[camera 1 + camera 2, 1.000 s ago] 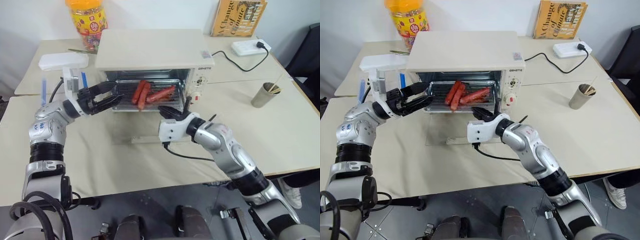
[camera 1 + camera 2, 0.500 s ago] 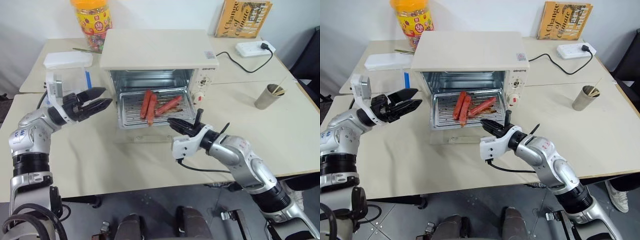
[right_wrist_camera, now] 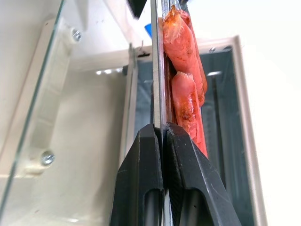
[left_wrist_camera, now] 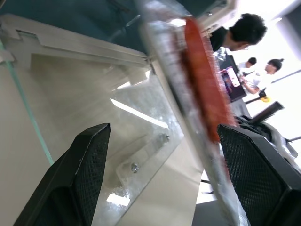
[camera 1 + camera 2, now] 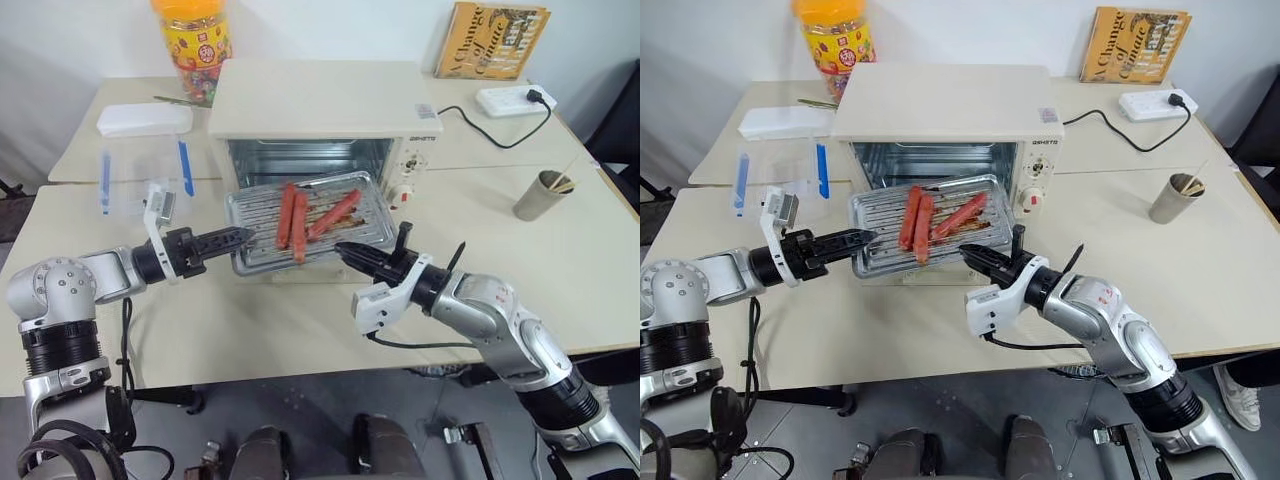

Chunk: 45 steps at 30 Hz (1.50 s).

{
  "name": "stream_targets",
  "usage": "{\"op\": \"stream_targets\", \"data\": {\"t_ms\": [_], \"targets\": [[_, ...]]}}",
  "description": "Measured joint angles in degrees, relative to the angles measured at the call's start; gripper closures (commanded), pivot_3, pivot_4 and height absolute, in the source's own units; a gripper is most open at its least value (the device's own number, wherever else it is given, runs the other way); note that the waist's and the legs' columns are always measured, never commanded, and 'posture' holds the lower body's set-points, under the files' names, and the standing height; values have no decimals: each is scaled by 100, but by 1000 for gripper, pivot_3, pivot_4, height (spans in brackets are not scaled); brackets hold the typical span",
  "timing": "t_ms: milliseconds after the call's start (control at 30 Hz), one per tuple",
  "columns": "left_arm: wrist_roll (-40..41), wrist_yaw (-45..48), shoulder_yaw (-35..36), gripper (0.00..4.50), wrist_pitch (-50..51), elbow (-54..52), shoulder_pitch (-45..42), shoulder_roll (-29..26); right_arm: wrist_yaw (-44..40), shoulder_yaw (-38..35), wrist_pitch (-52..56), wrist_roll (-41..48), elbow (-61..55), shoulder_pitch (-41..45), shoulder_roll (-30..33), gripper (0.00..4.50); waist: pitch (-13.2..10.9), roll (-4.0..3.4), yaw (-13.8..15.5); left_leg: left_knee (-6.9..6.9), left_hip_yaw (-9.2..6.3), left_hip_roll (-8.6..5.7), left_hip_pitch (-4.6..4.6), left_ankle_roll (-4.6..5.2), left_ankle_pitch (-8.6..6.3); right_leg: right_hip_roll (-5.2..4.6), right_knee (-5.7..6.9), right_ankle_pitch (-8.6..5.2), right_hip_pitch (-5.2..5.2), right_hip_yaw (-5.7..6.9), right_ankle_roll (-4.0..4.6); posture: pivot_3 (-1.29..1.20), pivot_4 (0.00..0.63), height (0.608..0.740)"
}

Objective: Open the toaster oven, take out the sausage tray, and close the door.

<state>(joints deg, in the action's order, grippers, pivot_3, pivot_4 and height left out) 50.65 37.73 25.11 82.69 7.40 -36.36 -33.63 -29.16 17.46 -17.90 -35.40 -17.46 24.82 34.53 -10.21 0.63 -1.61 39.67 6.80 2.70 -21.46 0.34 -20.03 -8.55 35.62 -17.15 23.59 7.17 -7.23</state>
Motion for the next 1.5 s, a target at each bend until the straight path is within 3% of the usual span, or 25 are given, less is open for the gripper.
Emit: {"op": "stream_targets", "data": {"t_ms": [67,400,467,567,667,833,967,1133,1300,1500], "targets": [[99,-200,139,1202,219,-1,-82,134,-1,8,-121,28,41,76,-13,4359,0,0,2,0,2,0,0,0,0,0,0,0,0,-1,0,0,150,740],[728,-1128,853,4186,960,68,-312,582,-73,11,-371,244,309,104,-34,4359,1,2,2,1,-5,0,1,0,0,-1,0,0,-1,-5,0,0,150,740],[1007,-1267,936,4468,981,232,-312,593,-97,11,-387,278,346,102,-35,4359,1,1,4,1,-8,0,3,0,0,-1,0,0,-1,-8,0,0,150,740],[1409,-1485,936,4468,989,434,-274,534,-124,10,-413,361,354,102,-41,4359,1,2,1,0,-7,0,5,0,0,-1,0,0,-1,-11,0,0,150,740],[2243,-1915,953,4500,974,478,130,469,-406,11,-362,842,371,70,-68,3740,1,2,-4,-6,-7,1,13,0,0,-1,2,0,-1,-14,0,0,150,740],[3967,-3349,1163,4500,768,856,705,381,-752,-73,-208,1707,378,46,-50,2150,1,2,-3,-7,-8,0,24,2,-1,-6,4,0,-8,-29,0,0,150,740],[5446,-4104,892,4500,110,803,1557,66,-1066,-322,-249,2327,392,-188,260,889,2,3,-3,-9,-16,4,26,1,-2,-6,6,0,-9,-46,0,0,150,740],[6011,-3598,1284,4500,-292,-106,3277,-74,-1707,-813,-483,3433,937,-722,842,889,2,3,-3,-9,-1,-3,29,9,-7,-6,-5,-1,-14,-56,2,0,150,740],[6011,-3328,1818,4500,-943,-963,4469,488,-2241,-1183,-446,4324,1745,-742,957,2497,2,3,17,7,0,0,29,8,-7,-5,-6,-2,-20,-60,4,0,150,740],[6022,-3202,2291,4500,-1722,-1828,5103,1168,-2856,-1396,248,5020,2624,-599,928,4488,3,3,26,8,3,-1,28,11,-11,-3,-8,-3,-20,-63,5,0,150,740]]}}
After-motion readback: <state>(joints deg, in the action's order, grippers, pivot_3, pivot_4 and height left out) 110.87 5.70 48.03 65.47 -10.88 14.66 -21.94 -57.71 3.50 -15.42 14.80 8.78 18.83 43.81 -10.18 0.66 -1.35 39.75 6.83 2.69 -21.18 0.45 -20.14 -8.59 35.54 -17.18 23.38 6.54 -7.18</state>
